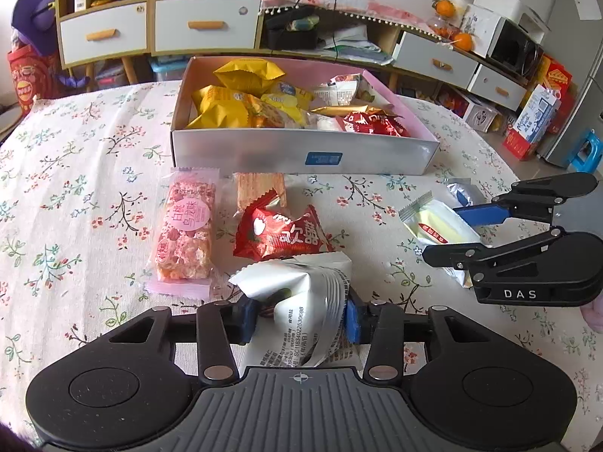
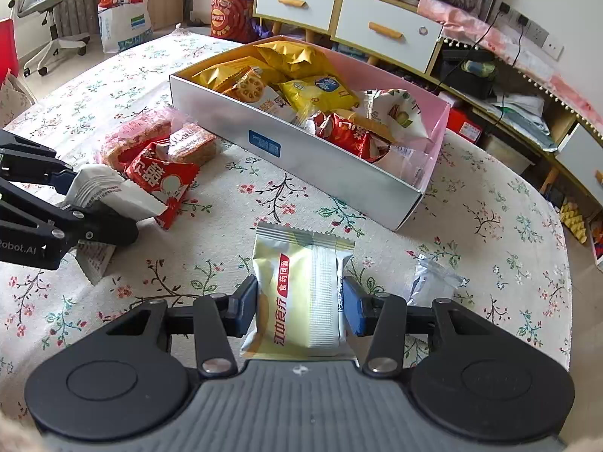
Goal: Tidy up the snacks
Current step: 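Grasp white printed packet with left tool while right tool grasps cream-yellow packet, then carry both held packets into the pink box and open both tools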
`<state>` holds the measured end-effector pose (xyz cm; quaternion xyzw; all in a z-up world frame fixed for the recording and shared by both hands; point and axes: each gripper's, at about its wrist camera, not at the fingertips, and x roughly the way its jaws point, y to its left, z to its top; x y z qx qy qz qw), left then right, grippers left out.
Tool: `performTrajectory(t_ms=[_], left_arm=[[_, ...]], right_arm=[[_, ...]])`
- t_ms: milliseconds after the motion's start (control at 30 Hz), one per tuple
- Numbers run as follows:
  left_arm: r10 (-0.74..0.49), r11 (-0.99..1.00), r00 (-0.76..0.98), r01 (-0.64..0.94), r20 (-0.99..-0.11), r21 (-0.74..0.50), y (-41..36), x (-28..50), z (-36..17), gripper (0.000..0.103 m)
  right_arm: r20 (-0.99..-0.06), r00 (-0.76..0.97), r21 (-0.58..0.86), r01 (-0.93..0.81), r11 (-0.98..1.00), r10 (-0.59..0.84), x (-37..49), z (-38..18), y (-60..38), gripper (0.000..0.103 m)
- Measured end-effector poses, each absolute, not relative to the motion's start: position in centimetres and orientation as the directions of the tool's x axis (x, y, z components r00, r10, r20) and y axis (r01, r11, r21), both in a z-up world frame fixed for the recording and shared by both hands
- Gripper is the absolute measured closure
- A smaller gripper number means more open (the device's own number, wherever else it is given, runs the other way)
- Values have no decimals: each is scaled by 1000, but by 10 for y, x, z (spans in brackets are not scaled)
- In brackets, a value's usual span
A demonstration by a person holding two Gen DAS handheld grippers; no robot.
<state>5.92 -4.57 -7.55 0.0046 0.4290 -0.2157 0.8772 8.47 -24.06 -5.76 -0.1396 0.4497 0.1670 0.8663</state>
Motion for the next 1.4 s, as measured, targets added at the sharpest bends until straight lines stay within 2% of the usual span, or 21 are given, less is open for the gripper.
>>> performTrajectory(t_ms=[800,1233,1400], left_arm=[[-403,896,535,396,-743,-201,-46,54,-51,62],[-409,910,618,336,-672,-245,-37,77,-17,62],[-381,924,656,298,-651,-241,-36,96,-8,62]], right_arm=[[-815,554,-89,-407,909,168,78,-34,-230,59],[-766,625,-66,-307,949,149,98,-8,-225,59],[-743,649,-6,-251,968,164,115,-1,-227,59]])
